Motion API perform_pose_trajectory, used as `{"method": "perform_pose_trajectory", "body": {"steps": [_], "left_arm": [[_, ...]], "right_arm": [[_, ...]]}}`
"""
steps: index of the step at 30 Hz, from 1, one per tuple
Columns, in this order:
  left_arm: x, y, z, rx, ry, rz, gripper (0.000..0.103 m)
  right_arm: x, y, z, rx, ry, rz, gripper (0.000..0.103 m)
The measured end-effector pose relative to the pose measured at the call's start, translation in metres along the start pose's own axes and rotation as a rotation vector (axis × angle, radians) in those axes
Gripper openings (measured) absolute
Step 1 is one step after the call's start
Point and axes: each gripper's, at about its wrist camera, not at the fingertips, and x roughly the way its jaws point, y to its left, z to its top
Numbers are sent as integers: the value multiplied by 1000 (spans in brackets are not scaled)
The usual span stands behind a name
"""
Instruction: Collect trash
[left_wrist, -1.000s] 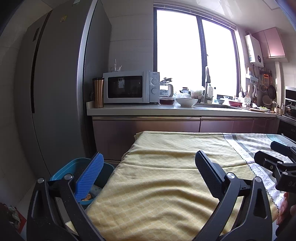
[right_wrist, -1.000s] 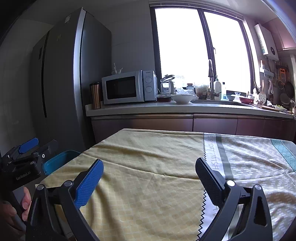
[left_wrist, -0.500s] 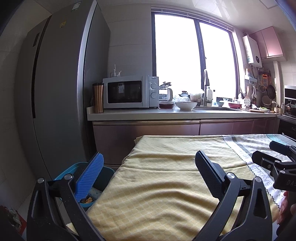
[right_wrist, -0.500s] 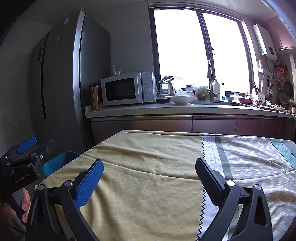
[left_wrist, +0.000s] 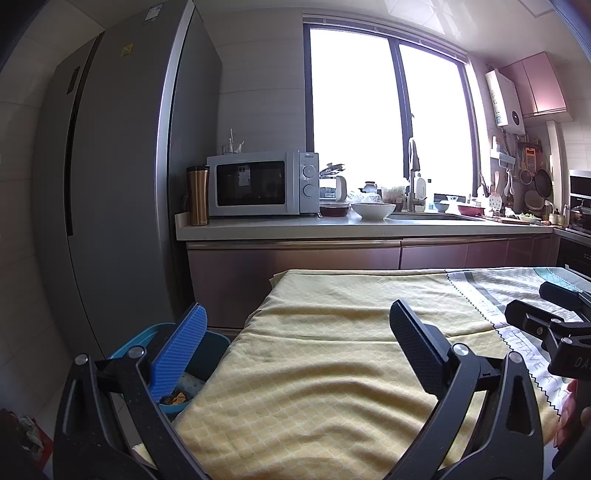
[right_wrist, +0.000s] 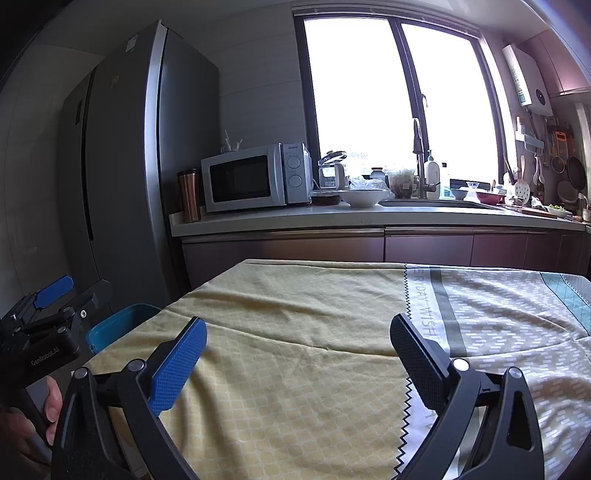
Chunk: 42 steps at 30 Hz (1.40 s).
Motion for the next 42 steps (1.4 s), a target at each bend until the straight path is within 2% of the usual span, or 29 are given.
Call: {"method": "perform_pose_trajectory", "body": {"steps": [34,42], "left_arm": [[-1,-3,-1,11,10,-4,97],[6,-6,0,14,19,-35,97]], "right_arm": [[1,-1,-3,12,3,2,96],[1,-3,-3,12,-2,-3,96]]}}
